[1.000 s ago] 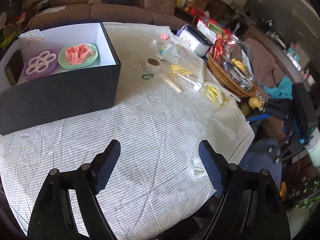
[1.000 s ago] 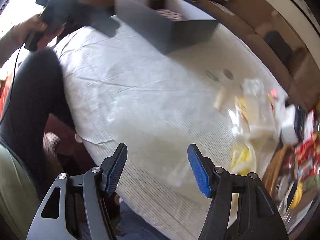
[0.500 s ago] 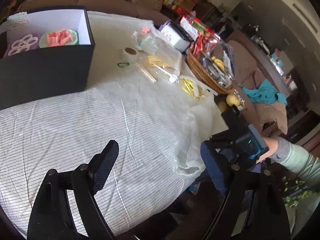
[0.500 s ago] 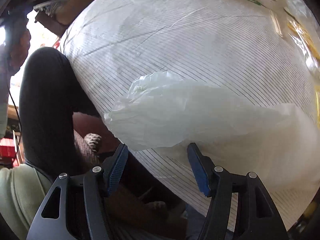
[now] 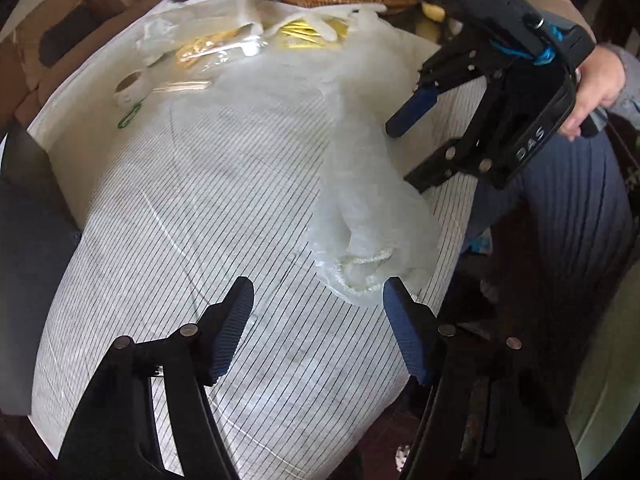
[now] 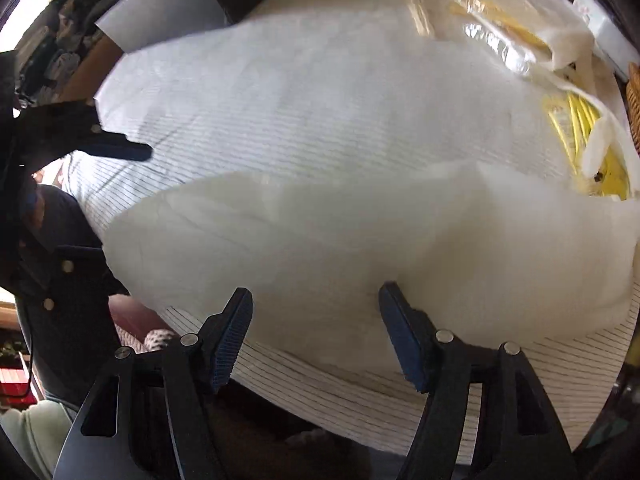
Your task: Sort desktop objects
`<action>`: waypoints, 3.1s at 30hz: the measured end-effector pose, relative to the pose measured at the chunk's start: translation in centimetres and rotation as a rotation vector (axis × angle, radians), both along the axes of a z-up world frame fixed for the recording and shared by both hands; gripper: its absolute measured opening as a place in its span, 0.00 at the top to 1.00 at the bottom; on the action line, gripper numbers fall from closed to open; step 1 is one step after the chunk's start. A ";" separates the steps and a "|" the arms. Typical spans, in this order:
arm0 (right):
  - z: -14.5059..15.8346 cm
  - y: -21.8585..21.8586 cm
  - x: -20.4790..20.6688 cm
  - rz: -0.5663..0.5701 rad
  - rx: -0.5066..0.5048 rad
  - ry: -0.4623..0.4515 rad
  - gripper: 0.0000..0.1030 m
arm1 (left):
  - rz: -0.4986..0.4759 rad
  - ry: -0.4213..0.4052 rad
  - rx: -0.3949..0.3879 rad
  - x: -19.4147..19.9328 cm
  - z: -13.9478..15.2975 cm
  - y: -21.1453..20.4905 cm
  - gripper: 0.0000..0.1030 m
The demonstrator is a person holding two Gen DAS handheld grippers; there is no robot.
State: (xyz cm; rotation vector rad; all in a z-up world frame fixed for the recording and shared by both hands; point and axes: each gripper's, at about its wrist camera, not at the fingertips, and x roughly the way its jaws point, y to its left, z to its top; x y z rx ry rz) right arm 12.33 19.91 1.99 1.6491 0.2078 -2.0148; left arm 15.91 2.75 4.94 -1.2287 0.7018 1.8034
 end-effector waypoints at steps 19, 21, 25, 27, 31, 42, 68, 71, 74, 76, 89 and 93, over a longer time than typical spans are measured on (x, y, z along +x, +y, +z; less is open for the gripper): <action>-0.4 -0.3 0.7 -0.003 -0.031 0.000 0.15 | -0.291 0.033 -0.080 -2.3 0.7 2.5 0.51; -0.4 -0.3 0.7 -0.002 -0.032 -0.003 0.15 | -0.307 0.017 -0.078 -2.4 0.5 2.7 0.51; -0.4 -0.4 0.5 -0.026 -0.057 -0.017 0.15 | -0.348 -0.013 -0.105 -1.6 -1.0 3.3 0.52; -0.4 -0.1 0.3 -0.045 -0.081 -0.027 0.15 | -0.385 -0.012 -0.099 -0.8 -1.2 3.4 0.52; -0.3 0.2 0.3 -0.064 -0.103 -0.035 0.15 | -0.397 -0.023 -0.079 -0.6 -1.2 3.7 0.52; -0.2 0.5 0.3 -0.078 -0.116 -0.037 0.15 | -0.355 0.000 -0.061 0.1 -2.5 4.6 0.82; -0.6 -1.3 0.4 -0.032 -0.021 -0.012 0.10 | -0.230 0.060 0.070 -1.6 0.4 0.6 0.85; -0.7 -1.3 0.4 -0.032 -0.015 -0.009 0.08 | -0.326 0.039 0.037 -0.6 -0.3 1.5 0.84; -0.7 -1.3 0.3 -0.031 -0.020 -0.013 0.06 | -0.380 -0.005 0.054 -0.4 -0.1 1.3 0.65; -0.7 -1.2 0.2 -0.031 -0.024 -0.017 0.05 | -0.414 -0.038 0.065 -0.1 0.3 0.8 0.50; -0.8 -1.6 0.5 -0.034 -0.043 -0.019 0.03 | -0.434 0.080 0.040 -1.3 1.9 0.4 0.48; -0.8 -1.6 0.5 -0.032 -0.043 -0.020 0.03 | -0.411 0.085 0.042 -3.0 2.0 0.5 0.48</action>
